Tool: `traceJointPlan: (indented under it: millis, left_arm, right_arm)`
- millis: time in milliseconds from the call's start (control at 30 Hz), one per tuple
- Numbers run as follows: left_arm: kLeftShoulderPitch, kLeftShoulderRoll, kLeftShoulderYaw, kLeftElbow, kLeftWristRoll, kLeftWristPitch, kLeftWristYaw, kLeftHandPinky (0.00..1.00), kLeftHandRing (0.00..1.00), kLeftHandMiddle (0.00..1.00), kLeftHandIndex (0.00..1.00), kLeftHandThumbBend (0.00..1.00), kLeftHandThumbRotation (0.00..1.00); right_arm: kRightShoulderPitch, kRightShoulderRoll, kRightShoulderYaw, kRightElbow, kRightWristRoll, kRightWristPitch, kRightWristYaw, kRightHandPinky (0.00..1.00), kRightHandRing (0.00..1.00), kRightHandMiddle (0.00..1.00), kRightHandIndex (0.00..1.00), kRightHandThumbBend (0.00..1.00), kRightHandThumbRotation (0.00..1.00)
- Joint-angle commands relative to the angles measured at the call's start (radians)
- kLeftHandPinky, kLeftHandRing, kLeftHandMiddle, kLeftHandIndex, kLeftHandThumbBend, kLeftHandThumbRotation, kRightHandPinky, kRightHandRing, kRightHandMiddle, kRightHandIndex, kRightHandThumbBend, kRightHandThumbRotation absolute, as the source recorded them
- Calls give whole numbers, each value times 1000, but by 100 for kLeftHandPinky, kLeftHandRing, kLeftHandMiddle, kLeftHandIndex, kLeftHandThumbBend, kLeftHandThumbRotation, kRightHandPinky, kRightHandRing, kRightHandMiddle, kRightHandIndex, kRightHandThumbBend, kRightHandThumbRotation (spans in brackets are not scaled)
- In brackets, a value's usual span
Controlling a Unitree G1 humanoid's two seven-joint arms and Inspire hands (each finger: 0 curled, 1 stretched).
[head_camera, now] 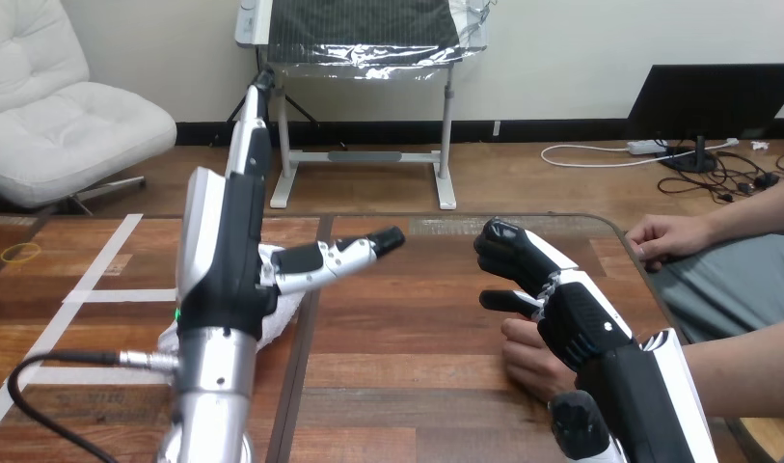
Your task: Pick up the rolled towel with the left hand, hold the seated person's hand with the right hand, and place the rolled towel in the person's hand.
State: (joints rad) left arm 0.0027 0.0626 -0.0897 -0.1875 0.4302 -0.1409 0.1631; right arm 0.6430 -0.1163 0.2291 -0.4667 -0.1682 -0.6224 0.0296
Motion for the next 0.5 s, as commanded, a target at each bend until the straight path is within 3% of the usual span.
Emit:
traceJointPlan:
  millis: [0,233,467]
  left_arm:
    - [-117,31,19,45,10,7,1,76,95,100,99,100,12]
    - [-188,67,32,132,6,-8,2,70,92,100,98,100,9]
    - [-250,90,42,208,-2,-1,2,72,94,100,99,100,10]
  right_arm:
    - [-52,10,-1,-3,14,-11,0,75,85,85,86,86,100]
    - [-53,8,-2,-3,17,-10,1,76,85,85,86,87,100]
    - [-50,7,-1,-7,18,-7,2,76,85,85,85,87,100]
